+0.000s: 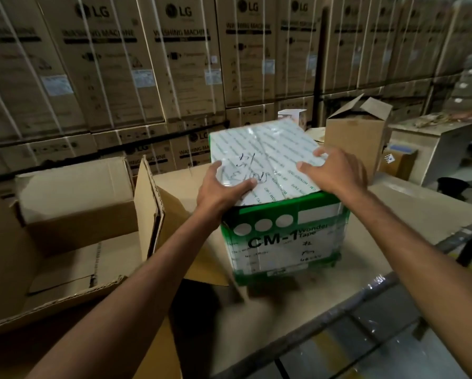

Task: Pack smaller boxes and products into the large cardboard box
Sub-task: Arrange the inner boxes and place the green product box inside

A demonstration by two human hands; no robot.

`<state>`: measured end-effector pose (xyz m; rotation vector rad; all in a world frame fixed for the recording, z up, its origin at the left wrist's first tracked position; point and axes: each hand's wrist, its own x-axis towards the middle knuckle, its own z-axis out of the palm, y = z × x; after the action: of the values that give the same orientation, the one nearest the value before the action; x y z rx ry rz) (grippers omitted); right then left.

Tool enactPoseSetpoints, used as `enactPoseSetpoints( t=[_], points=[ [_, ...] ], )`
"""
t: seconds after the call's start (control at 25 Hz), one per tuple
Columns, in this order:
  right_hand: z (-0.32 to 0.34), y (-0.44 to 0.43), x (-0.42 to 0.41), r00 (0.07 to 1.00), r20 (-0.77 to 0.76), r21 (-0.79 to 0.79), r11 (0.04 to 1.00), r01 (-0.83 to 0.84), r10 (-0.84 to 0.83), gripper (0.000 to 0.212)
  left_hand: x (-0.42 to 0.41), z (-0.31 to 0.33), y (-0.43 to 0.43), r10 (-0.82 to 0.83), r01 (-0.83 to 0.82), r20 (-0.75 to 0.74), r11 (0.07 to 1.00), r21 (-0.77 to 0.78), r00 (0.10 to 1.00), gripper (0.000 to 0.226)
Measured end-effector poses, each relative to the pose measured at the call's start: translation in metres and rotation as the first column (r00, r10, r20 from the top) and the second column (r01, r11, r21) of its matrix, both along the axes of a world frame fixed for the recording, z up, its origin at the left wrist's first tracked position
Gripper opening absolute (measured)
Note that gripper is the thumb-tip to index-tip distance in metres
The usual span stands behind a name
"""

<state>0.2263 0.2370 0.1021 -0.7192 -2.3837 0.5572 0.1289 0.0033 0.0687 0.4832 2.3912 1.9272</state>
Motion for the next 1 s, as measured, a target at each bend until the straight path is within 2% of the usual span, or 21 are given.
enactPoseSetpoints(
  t=[0.12,0.24,0.4,0.56,0.72,0.92,1.0],
  points=[
    [0.059,-0.011,0.009,0.963,-0.268,0.076,0.997,-0.001,0.021,0.061,-0.003,0.060,-0.006,-0.004,0.020,-0.220,0.997,0.070,0.975,0.097],
    [0.111,-0.028,0.000,0.857,-0.508,0.085,0.995,-0.051,0.087,0.061,-0.008,0.127,-0.027,0.047,0.013,-0.388,0.989,0.149,0.920,0.096],
    [0.160,-0.077,-0.022,0.734,-0.656,0.105,0.985,-0.138,0.173,0.062,-0.008,0.190,-0.079,0.196,-0.092,-0.552,0.973,0.210,0.810,0.091],
    [0.185,-0.144,-0.039,0.632,-0.730,0.142,0.962,-0.232,0.260,0.060,0.003,0.221,-0.152,0.294,-0.193,-0.652,0.955,0.224,0.699,0.091],
    [0.197,-0.217,-0.053,0.564,-0.757,0.171,0.932,-0.319,0.332,0.059,0.017,0.238,-0.231,0.340,-0.234,-0.689,0.940,0.247,0.640,0.090],
    [0.184,-0.300,-0.070,0.548,-0.732,0.141,0.877,-0.460,0.405,0.058,0.033,0.229,-0.315,0.426,-0.386,-0.667,0.896,0.220,0.611,0.085],
    [0.168,-0.329,-0.078,0.567,-0.708,0.113,0.860,-0.497,0.421,0.057,0.036,0.214,-0.344,0.429,-0.401,-0.635,0.894,0.199,0.642,0.081]
  ],
)
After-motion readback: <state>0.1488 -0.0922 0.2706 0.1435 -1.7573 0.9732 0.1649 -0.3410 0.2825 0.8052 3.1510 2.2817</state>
